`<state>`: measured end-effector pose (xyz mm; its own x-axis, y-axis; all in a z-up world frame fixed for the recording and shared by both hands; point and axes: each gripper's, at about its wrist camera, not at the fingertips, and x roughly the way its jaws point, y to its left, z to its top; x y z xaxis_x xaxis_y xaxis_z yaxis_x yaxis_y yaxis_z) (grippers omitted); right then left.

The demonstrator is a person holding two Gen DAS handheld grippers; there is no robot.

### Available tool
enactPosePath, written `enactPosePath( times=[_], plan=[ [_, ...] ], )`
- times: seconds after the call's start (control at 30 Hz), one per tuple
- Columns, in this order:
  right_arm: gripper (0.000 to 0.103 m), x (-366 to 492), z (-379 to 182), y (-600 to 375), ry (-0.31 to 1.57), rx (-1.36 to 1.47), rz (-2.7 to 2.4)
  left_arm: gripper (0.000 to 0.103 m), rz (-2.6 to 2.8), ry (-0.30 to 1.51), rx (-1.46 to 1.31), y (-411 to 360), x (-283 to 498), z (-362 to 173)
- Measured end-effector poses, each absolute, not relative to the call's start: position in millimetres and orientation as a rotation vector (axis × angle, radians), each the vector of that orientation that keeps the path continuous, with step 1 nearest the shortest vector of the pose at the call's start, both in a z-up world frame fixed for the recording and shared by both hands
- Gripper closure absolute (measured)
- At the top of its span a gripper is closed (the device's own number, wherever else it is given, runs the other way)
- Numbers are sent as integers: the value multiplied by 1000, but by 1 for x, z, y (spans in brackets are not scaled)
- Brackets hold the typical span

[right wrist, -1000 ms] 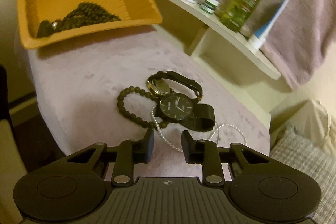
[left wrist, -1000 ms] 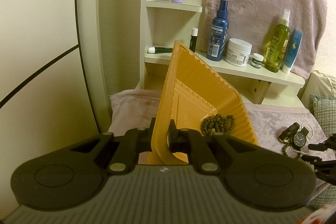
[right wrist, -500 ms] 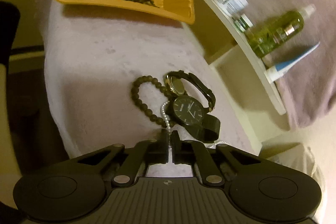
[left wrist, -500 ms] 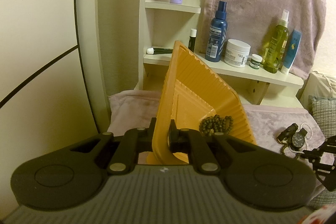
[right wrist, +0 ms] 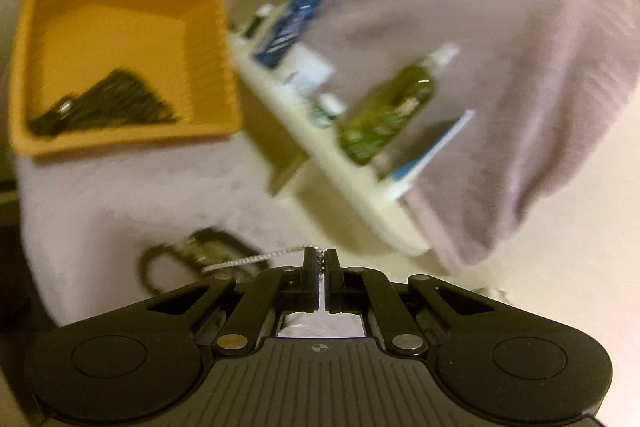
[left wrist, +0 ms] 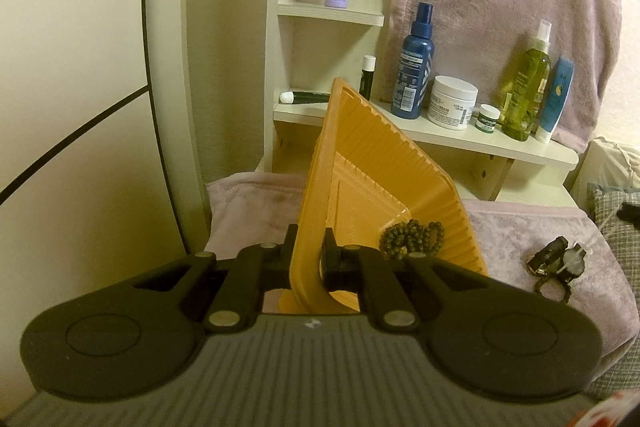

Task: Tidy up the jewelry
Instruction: 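Grasp the white pearl necklace with the right gripper and lift it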

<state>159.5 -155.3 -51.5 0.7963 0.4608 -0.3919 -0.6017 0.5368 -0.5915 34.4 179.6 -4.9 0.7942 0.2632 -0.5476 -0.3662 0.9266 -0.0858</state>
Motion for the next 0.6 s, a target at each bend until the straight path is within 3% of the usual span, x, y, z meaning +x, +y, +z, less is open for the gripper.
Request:
enactPosePath(
  times=[0.6],
  plan=[
    [101,162,30,-183,63,-709,526,95,333,552,-188,180,37,-4]
  ],
)
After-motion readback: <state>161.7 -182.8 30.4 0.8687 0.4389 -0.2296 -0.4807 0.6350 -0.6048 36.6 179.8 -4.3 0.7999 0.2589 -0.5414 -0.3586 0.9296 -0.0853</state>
